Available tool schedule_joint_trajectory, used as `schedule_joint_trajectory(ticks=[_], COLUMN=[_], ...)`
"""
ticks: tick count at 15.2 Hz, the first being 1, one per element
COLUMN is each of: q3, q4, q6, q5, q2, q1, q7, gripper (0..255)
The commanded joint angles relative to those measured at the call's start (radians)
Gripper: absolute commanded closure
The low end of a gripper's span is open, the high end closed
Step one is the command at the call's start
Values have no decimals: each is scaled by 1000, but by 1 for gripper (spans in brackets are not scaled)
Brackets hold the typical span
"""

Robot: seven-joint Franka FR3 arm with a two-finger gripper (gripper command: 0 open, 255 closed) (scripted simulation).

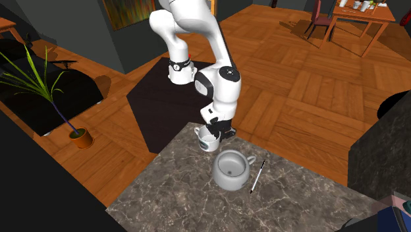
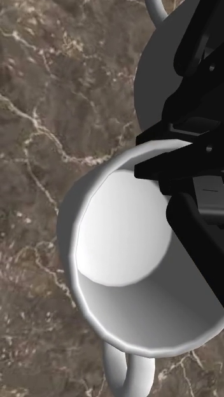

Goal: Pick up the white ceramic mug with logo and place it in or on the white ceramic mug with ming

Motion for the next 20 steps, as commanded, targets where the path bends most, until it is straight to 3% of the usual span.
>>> schedule_joint_trajectory(ticks=[1, 20], q3=[17, 143], q4=[-7, -32], q6=[-20, -212], q5=[18, 210], q2=[-27, -265], q1=[-12, -105], q7=[-13, -152], gripper=[255, 255])
